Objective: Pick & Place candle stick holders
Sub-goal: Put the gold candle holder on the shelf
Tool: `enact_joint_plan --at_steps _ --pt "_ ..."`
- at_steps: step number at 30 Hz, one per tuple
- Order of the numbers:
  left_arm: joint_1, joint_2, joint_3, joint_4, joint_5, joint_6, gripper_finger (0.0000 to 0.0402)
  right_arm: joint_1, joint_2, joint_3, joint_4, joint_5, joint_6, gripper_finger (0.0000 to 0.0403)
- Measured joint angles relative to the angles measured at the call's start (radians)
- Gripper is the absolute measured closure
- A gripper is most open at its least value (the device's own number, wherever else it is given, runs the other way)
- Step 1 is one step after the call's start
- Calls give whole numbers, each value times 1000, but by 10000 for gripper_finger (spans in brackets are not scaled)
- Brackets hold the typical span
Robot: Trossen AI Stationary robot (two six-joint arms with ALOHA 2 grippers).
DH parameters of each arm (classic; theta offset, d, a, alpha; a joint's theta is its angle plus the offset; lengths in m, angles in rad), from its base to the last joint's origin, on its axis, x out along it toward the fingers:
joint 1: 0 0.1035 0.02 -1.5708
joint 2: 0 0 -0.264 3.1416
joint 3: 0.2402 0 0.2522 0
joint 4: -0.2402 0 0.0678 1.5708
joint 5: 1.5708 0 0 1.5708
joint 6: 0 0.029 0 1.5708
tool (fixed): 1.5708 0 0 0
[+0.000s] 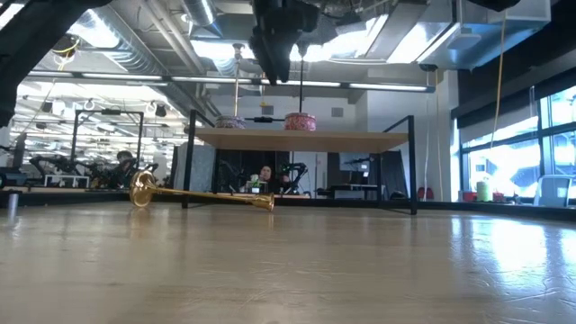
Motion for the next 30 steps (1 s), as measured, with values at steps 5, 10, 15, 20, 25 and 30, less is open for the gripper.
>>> enact_joint_plan --at_steps 5,10,15,20,25,30 --pt "-45 -1 -3 -22 85 -99 5 0 0 0 0 -34 -12 315" --pt "-110 -2 -4 -22 153 -169 5 0 0 0 0 -88 -33 315" --pt "-184 -2 -4 -22 157 -267 4 0 0 0 -1 -143 -51 315" --pt "-266 -7 -4 -22 188 -368 6 0 0 0 0 -207 -76 315" --pt "-351 -7 -4 -22 224 -484 4 4 0 0 0 -254 -94 315" --pt "-435 -7 -4 -22 169 -590 6 8 0 0 0 -261 -112 315"
